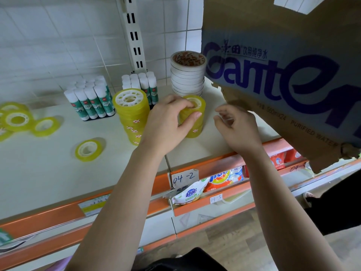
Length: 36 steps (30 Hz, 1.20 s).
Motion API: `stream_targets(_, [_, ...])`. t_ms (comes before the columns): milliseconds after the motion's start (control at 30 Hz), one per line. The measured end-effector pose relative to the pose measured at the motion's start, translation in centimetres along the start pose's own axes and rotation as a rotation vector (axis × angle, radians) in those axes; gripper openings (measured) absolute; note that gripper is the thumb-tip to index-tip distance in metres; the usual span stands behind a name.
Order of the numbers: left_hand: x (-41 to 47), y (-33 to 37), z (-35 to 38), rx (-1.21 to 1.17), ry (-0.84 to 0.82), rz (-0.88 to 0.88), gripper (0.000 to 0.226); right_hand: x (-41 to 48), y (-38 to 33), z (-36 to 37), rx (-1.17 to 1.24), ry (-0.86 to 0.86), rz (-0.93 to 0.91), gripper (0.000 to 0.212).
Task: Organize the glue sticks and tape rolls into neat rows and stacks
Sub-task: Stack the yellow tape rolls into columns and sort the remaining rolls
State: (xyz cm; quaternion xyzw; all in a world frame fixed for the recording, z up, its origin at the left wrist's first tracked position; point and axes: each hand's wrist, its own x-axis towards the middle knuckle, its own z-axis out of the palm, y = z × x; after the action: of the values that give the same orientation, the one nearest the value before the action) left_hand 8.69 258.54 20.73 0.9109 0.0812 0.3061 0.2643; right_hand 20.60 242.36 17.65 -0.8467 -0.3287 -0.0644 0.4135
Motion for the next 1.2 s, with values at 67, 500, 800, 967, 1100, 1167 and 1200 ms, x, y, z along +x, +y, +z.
stream_targets(67, [-0.1,0.1,-0.1,-0.004,0.003,0.0,0.038,0.0,0.0,0.0,0.004,0.002,-0.003,0.02])
stream_targets(500, [-2.0,1.5,-5.7,0.202,0.334,0.251,0.023,0.0,-7.9,-1.8,0.02,0.403,-0.378,0.018])
stream_targets(800, [-7.7,-4.9,-16.2,0.528,0.405,0.035,0.021,-0.8,-19.5,5.2,0.156,0.235,-0.641,0.016])
stream_targets(967, [-13.0,-10.0,-22.0,0.603,0.428,-0.099,0.02,-2.3,-25.2,11.8,0.222,0.125,-0.677,0.018])
stream_targets(1100, [-17.3,-14.3,-26.5,0.645,0.421,-0.207,0.021,-3.9,-29.1,17.3,0.263,0.029,-0.673,0.016])
stream_targets(1167, [-19.3,-16.5,-28.5,0.647,0.401,-0.253,0.022,-4.7,-30.8,20.1,0.274,-0.022,-0.667,0.016])
stream_targets(1200, [-20.2,-17.7,-29.4,0.646,0.391,-0.274,0.022,-5.0,-31.6,21.5,0.28,-0.048,-0.662,0.016])
